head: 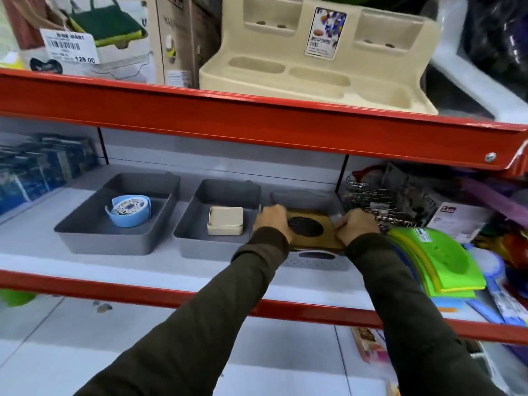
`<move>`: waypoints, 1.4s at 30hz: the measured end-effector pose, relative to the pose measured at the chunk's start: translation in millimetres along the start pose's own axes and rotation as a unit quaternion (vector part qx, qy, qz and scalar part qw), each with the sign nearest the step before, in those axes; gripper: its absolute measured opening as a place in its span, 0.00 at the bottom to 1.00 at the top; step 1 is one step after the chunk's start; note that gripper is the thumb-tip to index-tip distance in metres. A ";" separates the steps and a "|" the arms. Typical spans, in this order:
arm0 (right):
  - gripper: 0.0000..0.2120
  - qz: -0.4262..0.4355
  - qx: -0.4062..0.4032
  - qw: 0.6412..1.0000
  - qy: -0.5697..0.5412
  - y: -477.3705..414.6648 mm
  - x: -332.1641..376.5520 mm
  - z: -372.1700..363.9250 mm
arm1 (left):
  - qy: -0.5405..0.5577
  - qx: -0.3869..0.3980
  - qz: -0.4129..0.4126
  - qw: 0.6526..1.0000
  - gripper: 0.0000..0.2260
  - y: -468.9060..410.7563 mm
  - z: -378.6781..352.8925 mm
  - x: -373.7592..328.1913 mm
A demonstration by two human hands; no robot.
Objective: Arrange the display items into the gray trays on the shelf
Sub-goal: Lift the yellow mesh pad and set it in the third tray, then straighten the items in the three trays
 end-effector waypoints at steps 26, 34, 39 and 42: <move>0.21 0.264 0.156 0.952 0.014 93.7 291.8 -276.6 | -0.227 0.056 0.056 0.971 0.25 -16.9 160.0 324.7; 0.17 0.240 0.164 0.933 0.213 103.5 305.7 -327.5 | -0.180 0.084 0.041 0.979 0.24 -25.0 154.6 348.3; 0.17 0.156 0.154 0.976 -0.004 95.9 306.5 -323.7 | -0.023 0.046 0.063 0.997 0.20 -29.5 157.7 349.1; 0.15 0.032 0.170 0.958 -0.228 88.1 310.2 -322.3 | 0.287 0.063 0.137 0.946 0.20 -33.8 160.9 346.1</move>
Point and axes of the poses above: each hand's wrist, its own y-axis away from the middle knuckle, its own z-axis out of the back of the hand, x = y × z, the point moved 4 cm from there along -y, towards the middle knuckle, and after that the axes turned 13 degrees about -y, right-handed, at the moved point
